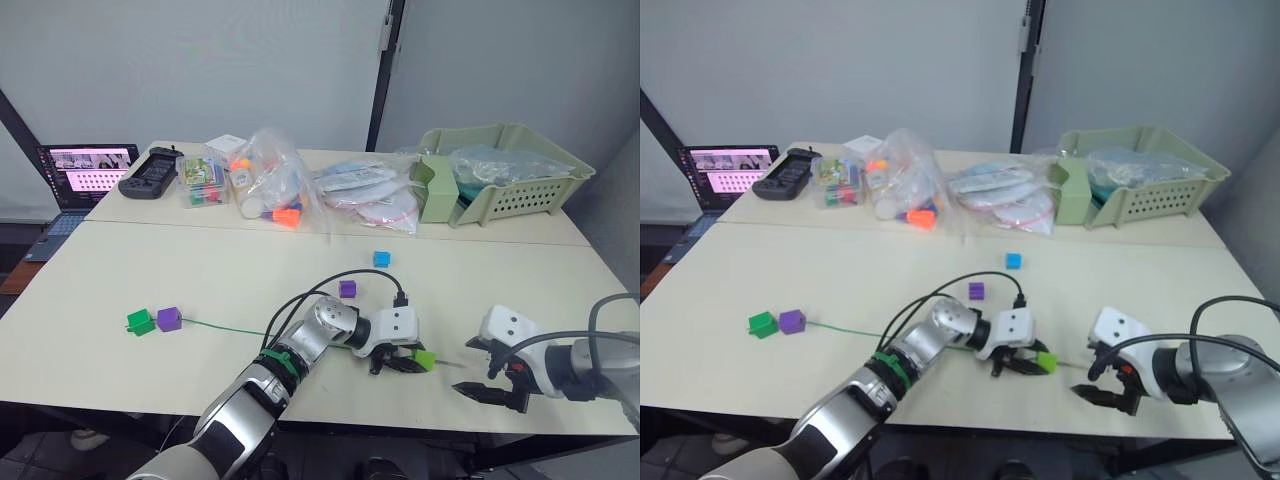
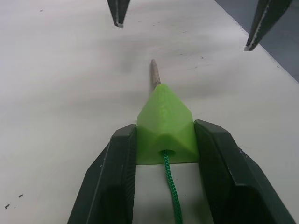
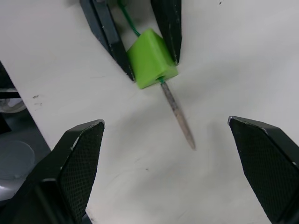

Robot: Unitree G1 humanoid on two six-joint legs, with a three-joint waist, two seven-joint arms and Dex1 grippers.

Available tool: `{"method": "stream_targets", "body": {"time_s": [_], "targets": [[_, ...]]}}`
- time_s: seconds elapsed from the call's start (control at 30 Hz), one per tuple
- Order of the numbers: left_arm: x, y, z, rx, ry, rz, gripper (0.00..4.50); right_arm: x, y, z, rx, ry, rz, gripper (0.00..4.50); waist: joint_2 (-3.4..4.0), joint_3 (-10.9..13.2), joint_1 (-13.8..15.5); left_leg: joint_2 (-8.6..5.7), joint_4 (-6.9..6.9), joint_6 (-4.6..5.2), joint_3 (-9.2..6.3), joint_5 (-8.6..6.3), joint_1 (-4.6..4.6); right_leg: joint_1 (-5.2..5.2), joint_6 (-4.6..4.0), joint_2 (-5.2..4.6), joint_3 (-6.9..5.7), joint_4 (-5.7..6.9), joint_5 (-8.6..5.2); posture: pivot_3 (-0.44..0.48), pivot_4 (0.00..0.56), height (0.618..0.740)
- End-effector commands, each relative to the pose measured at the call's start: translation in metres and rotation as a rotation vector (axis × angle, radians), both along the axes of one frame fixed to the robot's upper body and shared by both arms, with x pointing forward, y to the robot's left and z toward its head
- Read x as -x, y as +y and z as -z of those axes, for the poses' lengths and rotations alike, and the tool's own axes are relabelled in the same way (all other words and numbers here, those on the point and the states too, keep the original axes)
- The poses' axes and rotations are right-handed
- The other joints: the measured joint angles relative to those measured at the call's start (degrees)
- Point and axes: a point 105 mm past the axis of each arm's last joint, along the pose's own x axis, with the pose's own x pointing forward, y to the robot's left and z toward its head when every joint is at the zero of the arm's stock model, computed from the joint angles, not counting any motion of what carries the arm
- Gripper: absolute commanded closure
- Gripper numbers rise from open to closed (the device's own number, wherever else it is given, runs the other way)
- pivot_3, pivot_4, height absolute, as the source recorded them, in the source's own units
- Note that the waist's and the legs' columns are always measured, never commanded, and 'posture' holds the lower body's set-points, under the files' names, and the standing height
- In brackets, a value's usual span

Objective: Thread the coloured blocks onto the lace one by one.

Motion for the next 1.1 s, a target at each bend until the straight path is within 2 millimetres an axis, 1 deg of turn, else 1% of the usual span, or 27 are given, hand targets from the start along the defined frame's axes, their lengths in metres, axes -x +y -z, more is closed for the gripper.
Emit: {"method": "stream_targets", "body": {"time_s": [0.03, 0.1, 0.23, 0.33, 0.43, 0.47, 0.63, 0.73, 0.8, 0.87, 1.0, 1.07, 1.1], "targets": [[0.001, 0.003, 0.002, -0.018, -0.013, 0.017, 3.14, -0.013, 0.005, -0.006, 0.008, -0.057, -0.038, 0.0, 0.0, 0.0, -0.2, 0.0, 0.0, 0.0, 0.0, 0.0, 0.01, 0.0, 0.0, 0.0, 0.0, 0.0, 0.0, 0.0, 0.15, 0.732], [0.002, 0.007, 0.002, -0.018, -0.011, 0.021, 3.14, -0.017, 0.007, -0.002, 0.015, -0.047, -0.064, 0.0, 0.0, 0.0, -0.3, 0.0, 0.0, 0.0, 0.0, 0.0, 0.04, 0.02, 0.0, 0.0, 0.0, 0.0, 0.0, 0.0, 0.15, 0.732], [0.001, 0.009, 0.001, -0.014, -0.014, 0.019, 3.14, -0.023, 0.003, 0.008, 0.085, -0.007, -0.111, 0.0, 0.01, 0.0, -0.3, 0.01, -0.05, 0.0, -0.01, 0.0, 0.02, 0.0, 0.01, 0.01, 0.0, 0.0, -0.01, 0.0, 0.15, 0.732], [0.001, 0.009, 0.001, -0.008, -0.013, 0.008, 3.14, -0.029, 0.007, 0.013, 0.062, 0.016, -0.129, 0.0, 0.01, 0.0, -0.6, 0.01, -0.04, 0.0, -0.01, 0.0, 0.02, 0.0, 0.01, 0.01, 0.0, 0.0, -0.01, 0.0, 0.15, 0.732], [0.0, 0.009, 0.0, 0.0, -0.011, 0.001, 3.14, -0.03, 0.008, 0.025, 0.068, 0.076, -0.148, 0.85, 0.01, 0.0, -0.7, 0.01, -0.04, 0.0, -0.02, 0.0, 0.04, 0.01, 0.0, 0.02, 0.0, 0.02, 0.0, 0.0, 0.15, 0.732], [0.0, 0.008, 0.0, 0.003, -0.012, -0.002, 3.14, -0.03, 0.008, 0.028, 0.066, 0.083, -0.151, 1.22, 0.01, 0.0, -0.7, 0.01, -0.04, 0.0, -0.02, 0.0, 0.04, 0.01, 0.01, 0.02, 0.0, 0.02, 0.0, 0.0, 0.15, 0.732], [-0.002, 0.011, -0.004, 0.018, -0.013, -0.015, 3.14, -0.029, 0.006, 0.034, 0.072, 0.104, -0.15, 2.9, 0.01, 0.0, -0.7, 0.01, -0.03, 0.0, -0.02, 0.0, 0.04, 0.02, 0.01, 0.01, 0.0, 0.01, 0.0, 0.0, 0.15, 0.732], [-0.002, 0.015, -0.013, 0.054, 0.026, -0.016, 3.14, -0.029, 0.004, 0.039, 0.077, 0.108, -0.148, 3.94, 0.01, 0.0, -0.8, 0.02, -0.03, 0.0, -0.02, 0.0, 0.05, 0.03, 0.0, 0.01, -0.01, 0.02, 0.0, 0.0, 0.15, 0.732], [-0.005, 0.02, -0.02, 0.073, 0.026, -0.024, 3.14, -0.029, 0.006, 0.039, 0.067, 0.107, -0.151, 4.5, 0.01, 0.0, -0.9, 0.02, -0.03, 0.0, -0.03, 0.0, 0.06, 0.03, 0.0, 0.02, -0.01, 0.03, 0.0, 0.0, 0.15, 0.732], [-0.008, 0.026, -0.027, 0.091, 0.02, -0.034, 3.14, -0.028, 0.008, 0.039, 0.056, 0.11, -0.155, 4.5, 0.01, 0.0, -0.9, 0.03, -0.01, 0.0, -0.03, 0.0, 0.07, 0.05, 0.0, 0.02, -0.01, 0.04, 0.0, 0.0, 0.15, 0.732], [-0.034, 0.064, -0.049, 0.126, -0.022, -0.155, 3.14, -0.027, 0.015, 0.033, 0.041, 0.112, -0.178, 4.5, 0.01, 0.0, -1.1, 0.03, 0.0, 0.0, -0.03, 0.0, 0.09, 0.07, 0.0, 0.02, -0.01, 0.06, 0.0, 0.0, 0.15, 0.732], [-0.038, 0.083, -0.053, 0.112, -0.034, -0.184, 3.14, -0.027, 0.016, 0.032, 0.038, 0.112, -0.183, 4.5, 0.03, 0.0, -1.3, 0.07, -0.02, 0.0, -0.04, 0.0, 0.09, 0.04, 0.0, 0.05, -0.01, 0.07, 0.0, 0.0, 0.15, 0.732], [-0.04, 0.098, -0.054, 0.094, -0.041, -0.198, 3.14, -0.027, 0.017, 0.031, 0.036, 0.111, -0.186, 4.5, 0.03, 0.0, -1.3, 0.09, -0.03, 0.0, -0.04, 0.0, 0.09, 0.04, 0.0, 0.07, -0.01, 0.07, 0.0, 0.0, 0.15, 0.732]]}}
